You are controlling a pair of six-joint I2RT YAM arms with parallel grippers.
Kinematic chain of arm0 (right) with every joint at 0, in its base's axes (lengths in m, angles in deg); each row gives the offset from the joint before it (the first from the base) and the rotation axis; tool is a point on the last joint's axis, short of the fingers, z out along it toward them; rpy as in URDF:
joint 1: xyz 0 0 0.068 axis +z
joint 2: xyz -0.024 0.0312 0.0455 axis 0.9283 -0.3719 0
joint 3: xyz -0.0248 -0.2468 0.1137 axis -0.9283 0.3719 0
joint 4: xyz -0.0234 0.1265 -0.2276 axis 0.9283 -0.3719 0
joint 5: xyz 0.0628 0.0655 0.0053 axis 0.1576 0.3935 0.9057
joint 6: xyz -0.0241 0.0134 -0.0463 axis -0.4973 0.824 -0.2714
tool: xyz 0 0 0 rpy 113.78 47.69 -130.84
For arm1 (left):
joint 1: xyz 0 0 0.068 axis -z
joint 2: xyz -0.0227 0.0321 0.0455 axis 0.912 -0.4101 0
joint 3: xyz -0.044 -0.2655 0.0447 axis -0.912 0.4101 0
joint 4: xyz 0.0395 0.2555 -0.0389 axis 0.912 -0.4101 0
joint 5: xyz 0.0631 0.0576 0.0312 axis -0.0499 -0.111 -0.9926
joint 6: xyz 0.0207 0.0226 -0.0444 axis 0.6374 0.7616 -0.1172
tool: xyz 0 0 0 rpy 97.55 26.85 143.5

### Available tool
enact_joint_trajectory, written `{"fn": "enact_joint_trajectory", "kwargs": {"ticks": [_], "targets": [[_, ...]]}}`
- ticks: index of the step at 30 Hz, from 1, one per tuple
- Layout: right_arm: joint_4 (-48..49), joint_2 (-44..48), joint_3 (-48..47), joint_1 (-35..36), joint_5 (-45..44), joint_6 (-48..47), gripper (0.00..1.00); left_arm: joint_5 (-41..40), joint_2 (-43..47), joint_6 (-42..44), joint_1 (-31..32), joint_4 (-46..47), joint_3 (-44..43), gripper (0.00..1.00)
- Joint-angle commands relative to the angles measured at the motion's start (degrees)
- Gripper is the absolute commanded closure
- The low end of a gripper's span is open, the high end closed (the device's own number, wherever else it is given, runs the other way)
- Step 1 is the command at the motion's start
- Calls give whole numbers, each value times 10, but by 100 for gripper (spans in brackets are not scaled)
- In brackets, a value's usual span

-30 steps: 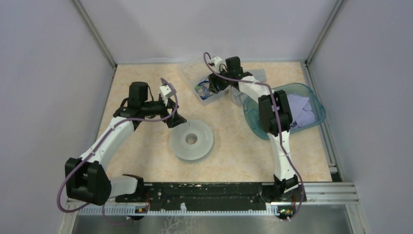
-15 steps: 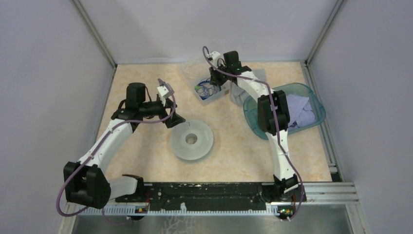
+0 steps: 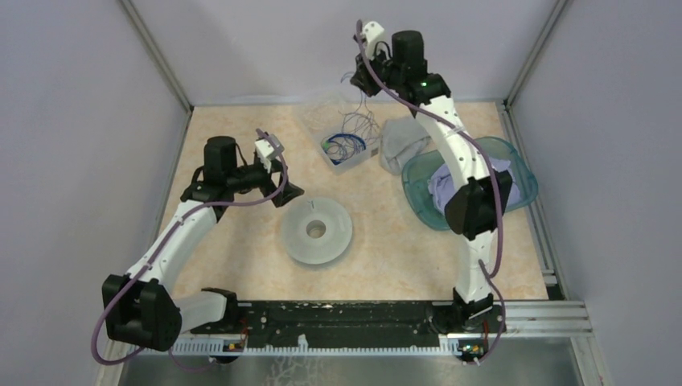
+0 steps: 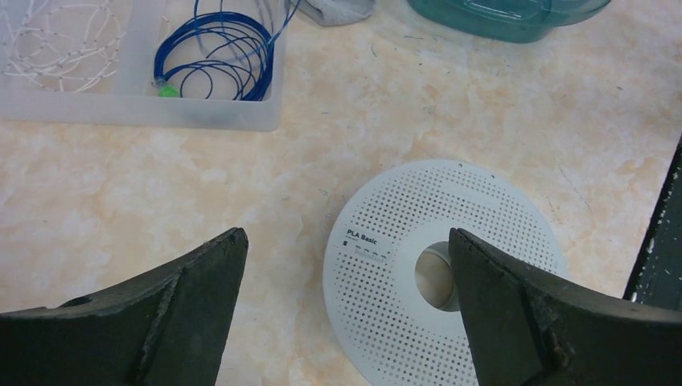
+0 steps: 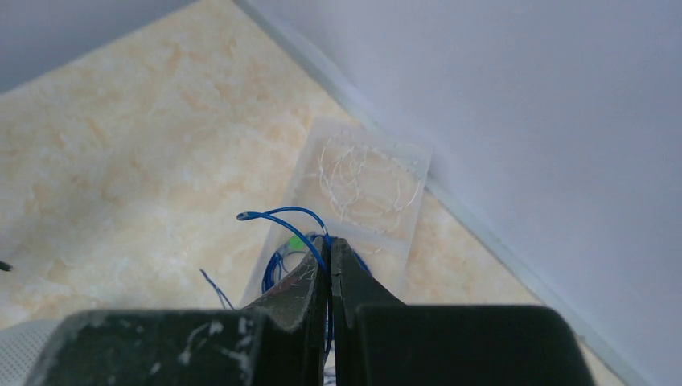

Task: Wrap the cables
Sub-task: Pick up the cable from the storage box, then adjust the cable at the center of the board.

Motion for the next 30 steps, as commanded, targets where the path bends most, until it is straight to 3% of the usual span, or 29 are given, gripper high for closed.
{"fn": "enact_joint_trajectory", "kwargs": {"ticks": [1, 6, 13, 30], "targets": [[-16, 82, -66, 5, -14, 14, 98, -26, 13, -15, -4, 35, 5, 0], [-33, 109, -109, 5, -15, 39, 99, -32, 14, -25, -4, 52, 3, 0], [-52, 161, -108, 5, 60, 88, 99, 18, 11, -25, -3, 64, -36, 0], [41, 324, 176, 5, 320, 172, 99, 130, -99, -131, 100, 83, -255, 1]]}}
